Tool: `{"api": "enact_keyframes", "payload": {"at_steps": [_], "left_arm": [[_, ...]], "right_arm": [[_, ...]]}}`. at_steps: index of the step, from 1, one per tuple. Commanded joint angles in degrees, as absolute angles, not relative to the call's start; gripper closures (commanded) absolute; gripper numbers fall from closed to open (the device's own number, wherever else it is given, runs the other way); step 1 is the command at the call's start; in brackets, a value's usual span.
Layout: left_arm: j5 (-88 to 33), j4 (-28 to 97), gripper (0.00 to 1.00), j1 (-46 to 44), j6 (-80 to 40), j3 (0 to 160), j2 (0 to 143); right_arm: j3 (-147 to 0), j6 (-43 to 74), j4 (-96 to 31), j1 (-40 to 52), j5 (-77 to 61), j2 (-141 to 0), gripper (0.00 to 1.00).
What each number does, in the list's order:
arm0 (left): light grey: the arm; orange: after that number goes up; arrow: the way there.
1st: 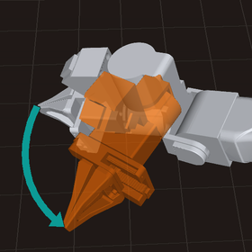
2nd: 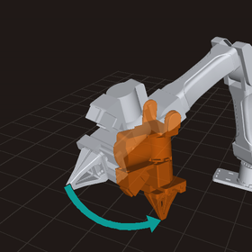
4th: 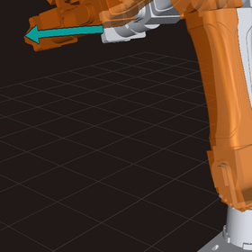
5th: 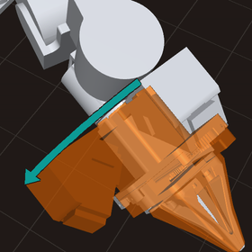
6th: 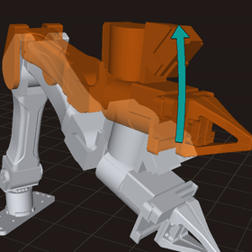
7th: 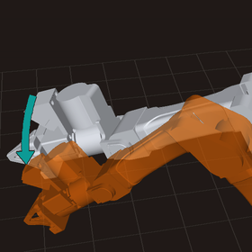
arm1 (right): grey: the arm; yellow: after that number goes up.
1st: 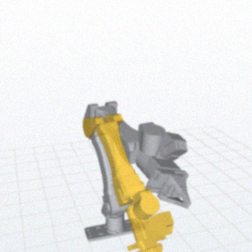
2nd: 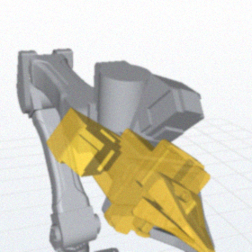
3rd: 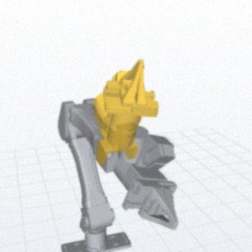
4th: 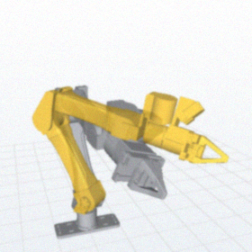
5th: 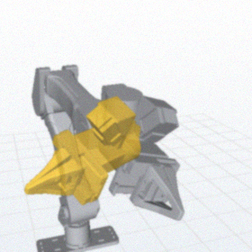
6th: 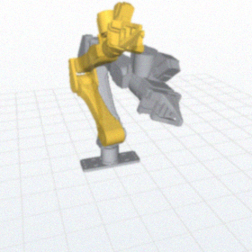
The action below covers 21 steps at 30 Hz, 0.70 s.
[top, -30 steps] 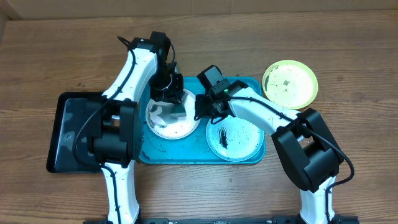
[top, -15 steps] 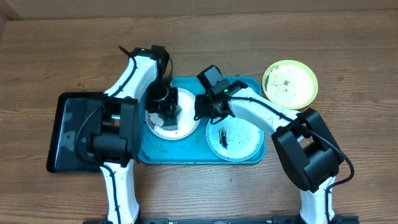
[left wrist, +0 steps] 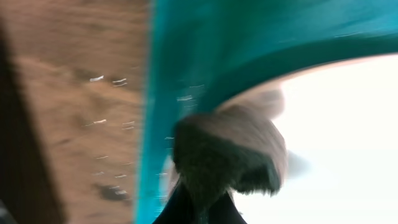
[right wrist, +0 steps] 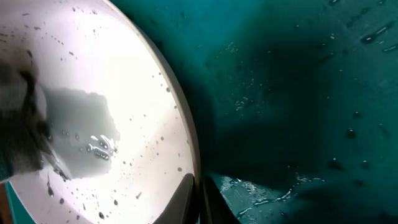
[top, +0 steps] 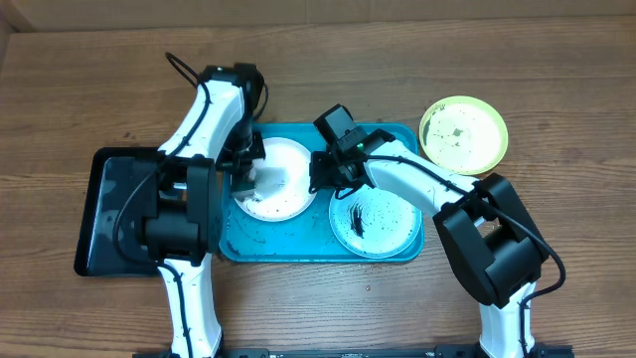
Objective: Clean dirty plates on tray and stack at the side
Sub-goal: 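Scrub the upper white plate with the sponge in the left gripper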
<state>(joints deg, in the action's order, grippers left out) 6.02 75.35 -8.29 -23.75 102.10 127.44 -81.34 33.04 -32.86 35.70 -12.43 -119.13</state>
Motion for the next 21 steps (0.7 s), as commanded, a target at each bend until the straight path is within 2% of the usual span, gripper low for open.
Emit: {"api": "enact_keyframes", "payload": {"at_steps": [1,4,13,16,21], "left_arm": [[-11.0,74.78,0.96,-7.84,-19.99,103.9,127.07],[-17.58,74.91,0.96,-8.67,-17.23,103.2,127.22],[-17.12,69.69,0.95,-12.56,-17.21,95.29,127.22],[-12.53,66.81,0.96,-13.39,-17.65,91.29,127.22],[5.69,66.15,0.96,-13.47,-25.63,86.74,127.22]], "right_arm": [[-82.04,33.1,-32.51,35.24,-12.1,-119.28,0.96],[-82.04,33.12,-32.03,35.24,-12.53,-119.28,0.96],[-82.04,33.28,-31.55,35.24,-13.61,-119.28,0.96],[-82.04,33.26,-31.4,35.22,-13.58,-119.28,0.96],[-82.04,33.26,-31.4,35.18,-13.58,-119.28,0.96]]}}
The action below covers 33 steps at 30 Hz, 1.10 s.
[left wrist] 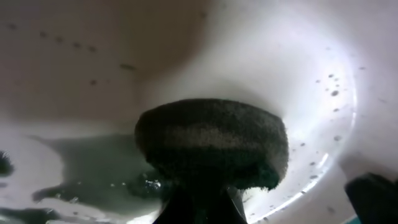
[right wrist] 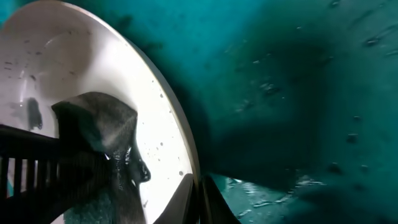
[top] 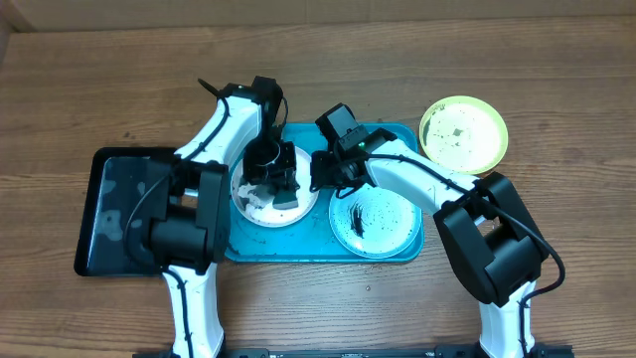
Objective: Clean dirty plates on tray and stack at the side
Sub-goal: 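Scrub the upper white plate with the sponge in the left gripper, then lift the white plate with the right gripper and stack it on the yellow plate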
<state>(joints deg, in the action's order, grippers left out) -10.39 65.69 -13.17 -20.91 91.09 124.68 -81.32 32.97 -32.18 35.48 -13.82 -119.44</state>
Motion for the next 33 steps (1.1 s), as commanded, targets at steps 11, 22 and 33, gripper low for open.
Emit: {"api": "enact_keyframes", "payload": {"at_steps": [11,22,33], "left_arm": [[29.56,67.68,0.96,-13.45,-29.69,86.46,127.2],[29.3,72.12,0.96,-11.77,-33.3,96.51,124.09],[-1.85,70.28,0.96,4.25,-26.63,103.42,106.61]], "right_arm": [[-82.04,33.26,-31.83,34.2,-13.58,-119.28,0.96],[-84.68,27.94,-34.33,33.93,-14.66,-118.39,0.96],[-89.6,17.39,-38.0,34.39,-9.3,-112.97,0.96]]}}
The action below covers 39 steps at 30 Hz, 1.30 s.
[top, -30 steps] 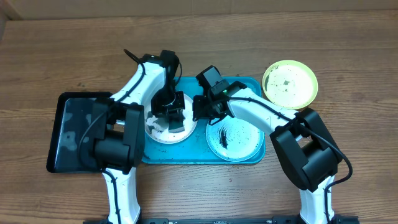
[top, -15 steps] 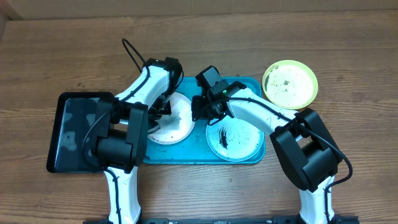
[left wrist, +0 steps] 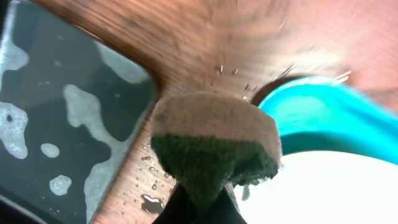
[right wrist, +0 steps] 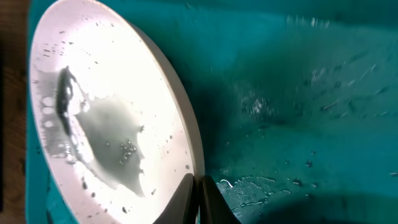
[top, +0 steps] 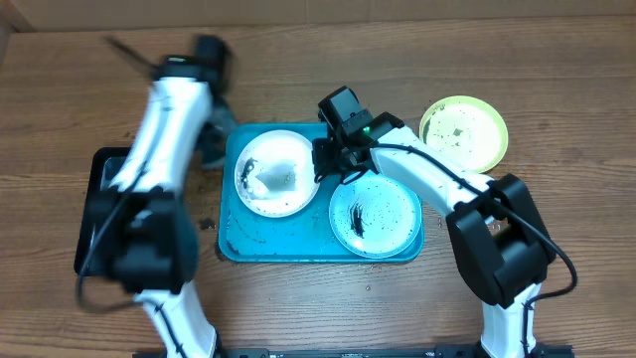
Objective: Clean dirty plates on tray and stack at the side
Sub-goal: 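Lift the white plate with the right gripper and stack it on the yellow plate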
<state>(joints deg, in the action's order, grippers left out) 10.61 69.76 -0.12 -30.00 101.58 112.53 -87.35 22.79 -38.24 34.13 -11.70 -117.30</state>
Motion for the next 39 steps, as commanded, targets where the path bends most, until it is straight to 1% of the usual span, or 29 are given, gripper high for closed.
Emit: {"api": "enact_keyframes", "payload": {"at_steps": [1,6,11,18,21,25,29,39], "left_arm": [[-4.36,71.13,0.96,6.39,-25.76,103.42,105.43],[-6.0,75.48,0.96,14.7,-25.69,103.31,104.25],[-7.38,77.8,0.96,19.9,-25.45,102.76,106.37],[-7.03,77.28,0.96,21.63,-25.23,102.04,108.79],[-7.03,77.06,0.96,21.82,-25.26,102.04,109.08],[-7.05,76.9,0.96,21.82,-25.23,102.04,109.08],[-7.07,77.17,0.96,21.82,-24.38,102.04,109.08],[-7.11,77.14,0.96,21.71,-24.4,102.04,109.08]], "right_arm": [[-89.69,15.42,-38.0,34.7,-7.64,-112.4,0.96],[-89.76,5.54,-36.93,37.63,3.64,-109.54,0.96],[-89.76,-5.23,-33.19,43.35,21.02,-107.26,0.96],[-89.76,-23.92,-25.04,53.06,46.5,-107.04,0.96],[-89.76,-33.21,-19.53,57.04,54.54,-107.04,0.96],[-89.76,-43.24,-15.31,60.49,57.67,-107.04,0.96],[-89.76,-49.43,-14.74,61.89,58.59,-107.04,0.96],[-89.76,-47.99,-14.61,61.39,59.07,-107.04,0.96]]}}
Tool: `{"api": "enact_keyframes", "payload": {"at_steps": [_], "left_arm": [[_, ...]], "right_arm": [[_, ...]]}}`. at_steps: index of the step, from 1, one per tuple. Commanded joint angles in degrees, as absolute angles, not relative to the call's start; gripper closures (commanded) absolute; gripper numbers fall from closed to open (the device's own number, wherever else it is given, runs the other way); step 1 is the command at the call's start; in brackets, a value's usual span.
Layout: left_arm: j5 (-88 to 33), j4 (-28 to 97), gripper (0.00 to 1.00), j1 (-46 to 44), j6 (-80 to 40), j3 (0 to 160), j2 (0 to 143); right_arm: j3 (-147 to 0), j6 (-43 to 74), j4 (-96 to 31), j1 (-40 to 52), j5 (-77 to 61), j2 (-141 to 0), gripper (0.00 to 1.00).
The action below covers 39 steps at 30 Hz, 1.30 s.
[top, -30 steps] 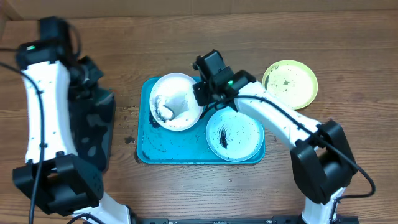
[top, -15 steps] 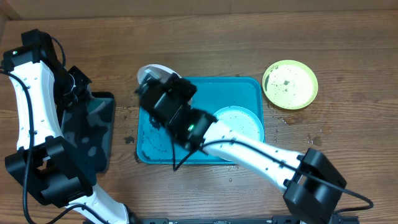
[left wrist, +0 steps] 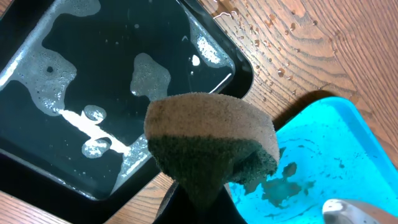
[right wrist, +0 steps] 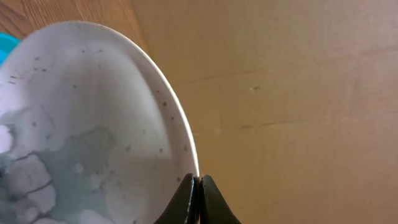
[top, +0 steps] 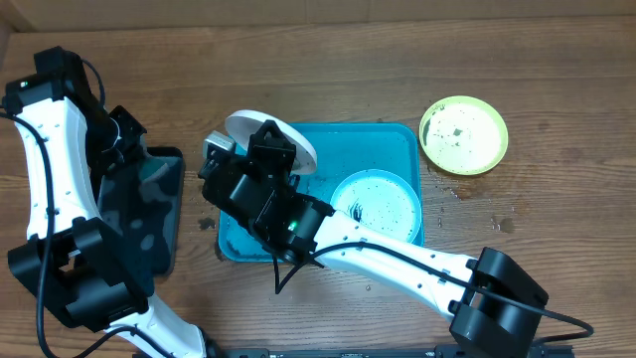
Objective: Clean dirty plates on tray and stack at the side
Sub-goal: 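Lift the white plate with the right gripper and stack it on the yellow plate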
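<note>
My right gripper is shut on the rim of a wet white plate, which it holds tilted and raised above the far-left corner of the blue tray. In the right wrist view the plate shows soapy smears, and the gripper pinches its edge. A second plate with dark specks lies in the tray's right half. My left gripper is shut on a green-and-tan sponge over the black tray.
The black tray with soapy water lies left of the blue tray. A yellow-green plate rests on the table at the far right. My right arm reaches across the blue tray's left half. Drops of water lie on the wood between the trays.
The white plate lay in the blue tray with my right gripper on its rim; now it is lifted and tilted above the tray's far-left corner. The sponge moved left over the black tray.
My right gripper held the white plate's rim in the blue tray while the sponge was at its left edge, then on its middle. Then the sponge was off the plate, by the tray's corner. Now the plate is raised and the sponge hangs over the black tray.
</note>
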<state>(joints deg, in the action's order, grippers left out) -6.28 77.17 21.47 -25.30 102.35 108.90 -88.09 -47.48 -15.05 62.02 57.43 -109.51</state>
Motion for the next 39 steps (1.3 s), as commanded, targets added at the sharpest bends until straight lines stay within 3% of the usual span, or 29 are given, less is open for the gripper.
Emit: {"api": "enact_keyframes", "payload": {"at_steps": [1,12,18,26,33,39], "left_arm": [[-7.11,77.17,0.96,21.69,-24.4,102.04,109.08],[-7.11,77.1,0.96,21.69,-24.4,102.04,109.08],[-7.11,77.14,0.96,21.63,-24.4,102.04,109.08],[-7.11,77.08,0.96,21.61,-24.4,102.04,109.08],[-7.11,76.58,0.96,20.97,-24.4,102.04,109.08],[-7.14,76.44,0.96,20.97,-24.45,102.04,109.08]], "right_arm": [[-89.76,-47.97,-14.61,61.36,59.07,-107.04,0.96],[-89.76,-41.36,-14.72,60.1,58.24,-107.04,0.96],[-89.76,-19.86,-23.49,54.63,43.33,-107.04,0.96],[-89.76,4.32,-34.02,39.03,18.83,-103.9,0.96],[-89.76,6.26,-40.75,17.23,-12.38,-98.19,0.96],[-88.97,7.77,-49.78,1.93,-12.38,-99.33,0.96]]}}
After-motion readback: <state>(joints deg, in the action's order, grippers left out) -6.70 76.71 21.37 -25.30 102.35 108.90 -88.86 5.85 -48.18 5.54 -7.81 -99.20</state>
